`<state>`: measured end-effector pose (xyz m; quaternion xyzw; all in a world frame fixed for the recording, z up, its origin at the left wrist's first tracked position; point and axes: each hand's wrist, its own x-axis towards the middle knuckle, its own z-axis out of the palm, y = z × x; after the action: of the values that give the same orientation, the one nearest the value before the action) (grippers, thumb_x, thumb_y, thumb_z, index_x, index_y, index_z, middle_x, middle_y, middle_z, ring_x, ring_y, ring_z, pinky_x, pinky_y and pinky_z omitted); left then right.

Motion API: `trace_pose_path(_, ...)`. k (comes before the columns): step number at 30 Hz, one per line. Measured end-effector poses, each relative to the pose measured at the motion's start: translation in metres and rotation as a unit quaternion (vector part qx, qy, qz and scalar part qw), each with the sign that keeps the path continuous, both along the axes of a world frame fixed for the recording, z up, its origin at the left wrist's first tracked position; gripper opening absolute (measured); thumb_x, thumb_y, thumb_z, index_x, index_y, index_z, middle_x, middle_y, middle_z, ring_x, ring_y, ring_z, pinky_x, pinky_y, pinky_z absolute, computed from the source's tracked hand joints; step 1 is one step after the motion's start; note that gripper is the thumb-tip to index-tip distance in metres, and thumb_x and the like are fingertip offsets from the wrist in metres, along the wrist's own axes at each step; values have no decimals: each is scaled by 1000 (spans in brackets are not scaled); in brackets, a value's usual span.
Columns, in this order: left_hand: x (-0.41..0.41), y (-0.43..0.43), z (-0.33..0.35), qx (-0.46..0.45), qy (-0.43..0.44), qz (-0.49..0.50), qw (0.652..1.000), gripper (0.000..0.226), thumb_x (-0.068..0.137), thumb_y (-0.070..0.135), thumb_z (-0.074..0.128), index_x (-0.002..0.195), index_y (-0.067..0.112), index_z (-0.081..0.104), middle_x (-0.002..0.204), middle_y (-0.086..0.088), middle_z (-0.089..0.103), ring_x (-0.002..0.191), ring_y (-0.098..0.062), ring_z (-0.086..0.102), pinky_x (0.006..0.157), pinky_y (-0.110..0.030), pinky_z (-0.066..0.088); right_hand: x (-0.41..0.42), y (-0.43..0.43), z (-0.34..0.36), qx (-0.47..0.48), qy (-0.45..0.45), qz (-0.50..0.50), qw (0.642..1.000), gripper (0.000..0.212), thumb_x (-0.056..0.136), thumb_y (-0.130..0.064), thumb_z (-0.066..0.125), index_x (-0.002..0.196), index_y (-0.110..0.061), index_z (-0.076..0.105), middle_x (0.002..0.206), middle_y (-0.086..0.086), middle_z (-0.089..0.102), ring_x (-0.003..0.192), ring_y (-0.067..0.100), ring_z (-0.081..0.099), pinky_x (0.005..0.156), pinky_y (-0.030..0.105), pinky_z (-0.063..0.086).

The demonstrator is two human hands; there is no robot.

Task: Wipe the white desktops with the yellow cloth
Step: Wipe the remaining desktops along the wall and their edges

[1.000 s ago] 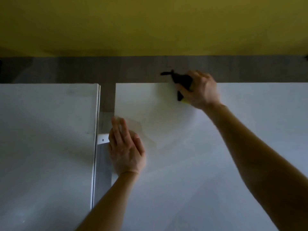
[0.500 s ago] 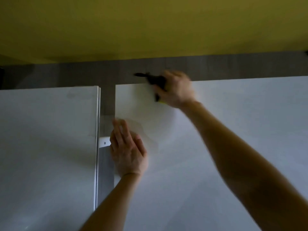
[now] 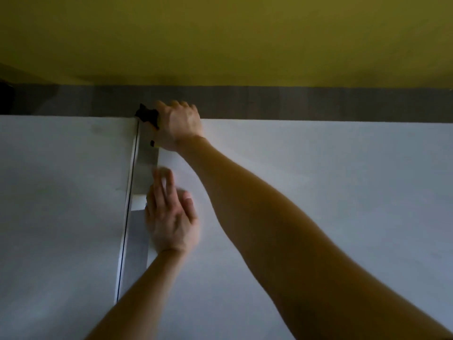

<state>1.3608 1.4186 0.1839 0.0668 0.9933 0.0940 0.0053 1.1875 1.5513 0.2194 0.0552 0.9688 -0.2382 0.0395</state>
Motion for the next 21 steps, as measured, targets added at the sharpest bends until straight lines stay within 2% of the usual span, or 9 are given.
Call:
trace_pose_path(2,1,-2,0,-12,4,2,1000,66,112,47,32,173,21,22,179,-10,22,152,-40,43,116,-54,44,28,37,-4,-25,24,2,999,46,100,-58,57,133,-27,64,116,6,70,110,32,66,93,40,47)
trace_pose_path(4,-1,-3,-1,-45,19,-16,999,65,112,45,33,171,19,28,177,-15,27,151,-41,44,115,-53,42,72,96,-11,-29,67,-52,996,43,96,-55,60,122,-22,68,108,11,70,103,36,67,87,42,47)
trace_pose_path(9,3,6,14,-97,24,-27,995,57,113,37,31,165,18,41,169,-20,40,151,-43,42,119,-57,37,211,315,-9,71,71,-188,977,43,93,-59,60,100,-17,68,93,12,70,86,40,67,77,45,51)
trace_pose_path(12,16,34,22,-85,43,-25,995,55,113,40,36,162,17,46,168,-16,43,153,-40,41,121,-55,36,231,329,-10,94,56,-284,952,40,92,-54,60,91,-15,68,87,15,70,84,41,66,82,47,48)
trace_pose_path(14,31,67,24,-75,48,-35,995,56,114,45,36,162,17,46,168,-15,43,155,-38,40,122,-55,35,187,274,-11,70,41,-238,968,49,94,-64,59,90,-17,70,87,12,72,83,37,67,80,42,43)
trace_pose_path(16,45,108,25,-53,35,-30,998,58,114,48,34,163,18,44,170,-13,42,157,-36,37,125,-55,32,134,213,3,35,2,-116,993,57,97,-74,53,98,-20,72,90,7,72,83,33,67,74,36,37)
trace_pose_path(18,60,145,21,-47,25,-22,998,59,113,50,33,163,20,43,171,-11,41,158,-34,35,127,-54,29,99,184,11,13,-64,-15,998,52,102,-70,51,110,-22,71,99,5,72,91,31,68,73,33,37)
trace_pose_path(19,66,160,17,-52,25,-22,998,60,113,51,33,164,21,43,171,-12,40,158,-35,35,128,-55,29,95,186,10,-4,-68,7,998,48,103,-66,53,113,-23,70,103,5,73,95,31,69,73,33,37)
trace_pose_path(21,75,178,8,-51,36,-17,998,59,112,51,38,163,24,44,171,-15,40,158,-39,34,129,-58,26,125,220,1,-24,-16,-11,1000,42,101,-60,59,109,-20,70,100,7,73,94,35,69,72,34,37)
